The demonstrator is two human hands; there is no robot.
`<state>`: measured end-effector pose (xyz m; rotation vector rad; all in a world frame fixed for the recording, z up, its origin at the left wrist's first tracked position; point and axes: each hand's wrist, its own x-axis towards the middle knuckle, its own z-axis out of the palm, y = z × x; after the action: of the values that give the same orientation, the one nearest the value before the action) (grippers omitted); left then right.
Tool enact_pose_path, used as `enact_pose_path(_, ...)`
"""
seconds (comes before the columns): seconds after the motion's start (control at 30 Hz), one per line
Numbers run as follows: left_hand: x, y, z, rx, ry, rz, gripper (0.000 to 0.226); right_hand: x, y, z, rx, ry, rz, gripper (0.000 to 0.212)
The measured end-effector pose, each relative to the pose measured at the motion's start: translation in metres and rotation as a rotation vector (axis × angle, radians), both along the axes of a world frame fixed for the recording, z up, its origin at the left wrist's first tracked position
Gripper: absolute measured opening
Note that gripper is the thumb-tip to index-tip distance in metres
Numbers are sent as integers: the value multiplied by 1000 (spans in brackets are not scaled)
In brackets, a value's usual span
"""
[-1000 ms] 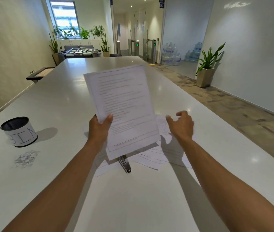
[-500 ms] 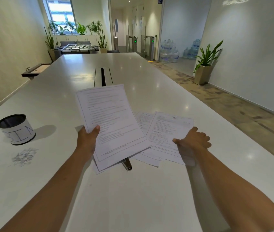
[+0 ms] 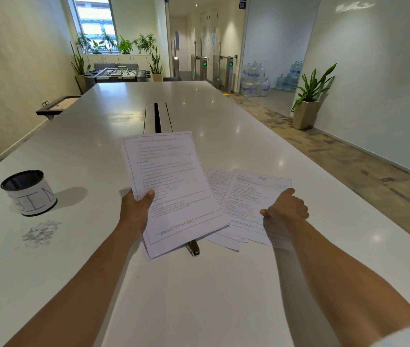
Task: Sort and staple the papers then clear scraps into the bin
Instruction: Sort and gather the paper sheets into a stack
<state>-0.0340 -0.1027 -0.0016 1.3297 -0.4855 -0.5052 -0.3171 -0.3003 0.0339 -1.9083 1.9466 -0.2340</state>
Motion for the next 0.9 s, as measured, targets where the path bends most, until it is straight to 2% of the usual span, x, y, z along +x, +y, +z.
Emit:
enact_pose_path(0.2, 4, 6, 3, 19, -20, 32, 32, 15, 2, -4, 19, -141, -31, 83)
enact_pose_path(0.37, 5, 9, 4, 11, -17, 29, 33, 26, -2, 1, 115, -347, -14, 72)
enact_pose_path(0.47, 7, 10, 4, -13, 11, 12, 36, 26, -3, 4, 208, -525, -24, 57)
enact_pose_path(0.53, 9, 11, 5, -15, 18, 12, 36, 28, 0, 2, 238, -575, -38, 45)
enact_pose_path(0.63, 12, 12, 4, -12, 33, 10, 36, 37, 4, -3, 135, -472, -57, 32)
enact_pose_path(0.73, 12, 12, 2, 0, 38, 14, 35, 55, 10, -3, 66, -332, -1, 35)
enact_pose_path(0.9, 9, 13, 0, 37, 16, 24, 35, 82, 19, -3, 31, -117, 42, 65)
